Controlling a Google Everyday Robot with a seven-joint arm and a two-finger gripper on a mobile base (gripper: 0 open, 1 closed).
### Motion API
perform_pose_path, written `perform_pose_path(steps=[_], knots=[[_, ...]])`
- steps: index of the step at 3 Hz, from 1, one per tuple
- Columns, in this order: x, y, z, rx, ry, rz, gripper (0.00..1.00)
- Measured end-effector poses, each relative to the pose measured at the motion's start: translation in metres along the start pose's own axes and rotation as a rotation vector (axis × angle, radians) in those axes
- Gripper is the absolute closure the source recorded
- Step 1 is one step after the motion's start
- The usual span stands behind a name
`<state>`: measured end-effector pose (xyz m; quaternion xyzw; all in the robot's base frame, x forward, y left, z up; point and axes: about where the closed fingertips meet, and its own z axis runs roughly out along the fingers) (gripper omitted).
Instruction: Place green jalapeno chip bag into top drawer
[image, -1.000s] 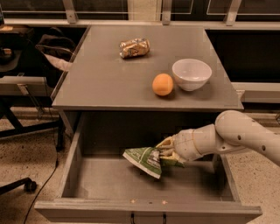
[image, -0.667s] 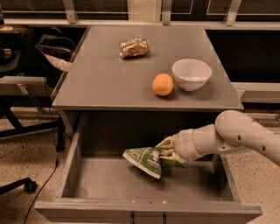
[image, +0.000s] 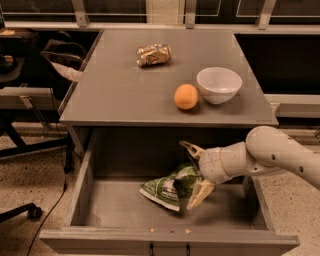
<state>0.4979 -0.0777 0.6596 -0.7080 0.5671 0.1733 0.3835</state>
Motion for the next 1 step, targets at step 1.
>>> perform_pose_path(steps=[1], knots=[[0.0000, 0.0000, 0.0000, 0.000, 0.000, 0.000, 0.00]])
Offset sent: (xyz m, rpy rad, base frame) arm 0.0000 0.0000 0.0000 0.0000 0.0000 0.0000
